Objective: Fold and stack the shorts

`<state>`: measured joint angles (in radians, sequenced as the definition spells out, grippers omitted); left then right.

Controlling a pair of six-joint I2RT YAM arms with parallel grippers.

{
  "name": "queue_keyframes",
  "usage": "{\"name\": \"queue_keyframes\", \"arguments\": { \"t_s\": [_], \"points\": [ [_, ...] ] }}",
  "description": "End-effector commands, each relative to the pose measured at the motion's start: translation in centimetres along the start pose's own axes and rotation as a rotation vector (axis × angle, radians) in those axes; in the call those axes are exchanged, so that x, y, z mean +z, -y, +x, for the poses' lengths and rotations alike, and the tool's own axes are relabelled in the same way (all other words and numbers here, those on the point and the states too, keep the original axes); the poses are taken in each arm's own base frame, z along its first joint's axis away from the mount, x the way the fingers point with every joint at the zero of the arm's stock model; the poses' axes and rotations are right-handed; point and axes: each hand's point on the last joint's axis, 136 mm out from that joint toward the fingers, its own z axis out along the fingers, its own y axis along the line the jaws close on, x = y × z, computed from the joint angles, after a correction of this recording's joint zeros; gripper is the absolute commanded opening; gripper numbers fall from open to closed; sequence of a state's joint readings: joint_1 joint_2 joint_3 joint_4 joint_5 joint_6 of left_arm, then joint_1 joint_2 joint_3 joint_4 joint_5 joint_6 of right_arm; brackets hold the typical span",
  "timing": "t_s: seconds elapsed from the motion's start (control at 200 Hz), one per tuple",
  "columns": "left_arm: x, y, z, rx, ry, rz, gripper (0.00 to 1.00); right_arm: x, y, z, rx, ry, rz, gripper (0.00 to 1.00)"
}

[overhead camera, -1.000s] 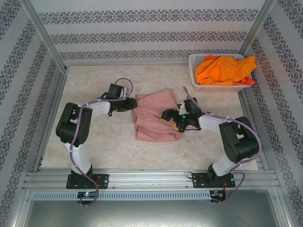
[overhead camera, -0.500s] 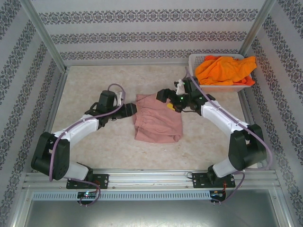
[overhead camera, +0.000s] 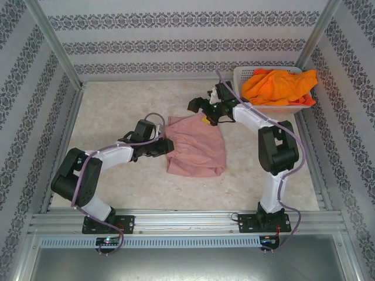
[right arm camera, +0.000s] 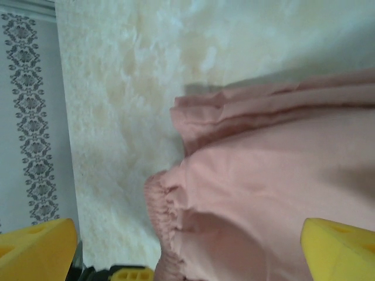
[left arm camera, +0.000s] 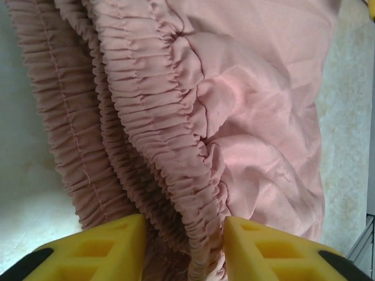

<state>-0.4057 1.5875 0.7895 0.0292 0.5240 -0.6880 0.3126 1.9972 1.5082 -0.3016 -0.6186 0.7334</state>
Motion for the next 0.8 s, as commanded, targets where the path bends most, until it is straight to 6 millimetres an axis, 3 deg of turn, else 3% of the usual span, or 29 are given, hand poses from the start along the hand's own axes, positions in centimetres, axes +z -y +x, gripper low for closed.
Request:
{"name": "queue_keyframes", "arguments": {
  "t_s": [0.0, 0.135, 0.21, 0.37, 0.53, 0.794],
  "points": [
    [0.2, 1.1, -0.1, 0.015, 0.012, 0.041, 0.24, 0.9, -0.1, -1.9, -0.005, 0.013, -0.009, 0.98],
    [-0.5, 1.6, 0.1, 0.018, 0.014, 0.056, 0.05, 2.7, 1.4, -3.2, 0.047, 0.012, 0.008, 0.98],
    [-0.9, 1.9, 0.4, 0.019, 0.008, 0.071, 0.00, 3.7, 2.5, -3.6, 0.075, 0.010, 0.020, 0.98],
    [-2.1, 1.9, 2.2, 0.014, -0.028, 0.086, 0.00, 4.7, 4.0, -4.4, 0.115, 0.021, 0.047, 0.98],
    [-3.1, 0.4, 4.3, -0.003, -0.042, 0.051, 0.00, 5.1, 5.2, -4.6, 0.140, 0.030, 0.071, 0.98],
    [-1.1, -3.4, 7.0, -0.076, -0.061, 0.015, 0.01, 5.6, 5.3, -4.4, 0.150, 0.022, 0.066, 0.98]
  ]
}}
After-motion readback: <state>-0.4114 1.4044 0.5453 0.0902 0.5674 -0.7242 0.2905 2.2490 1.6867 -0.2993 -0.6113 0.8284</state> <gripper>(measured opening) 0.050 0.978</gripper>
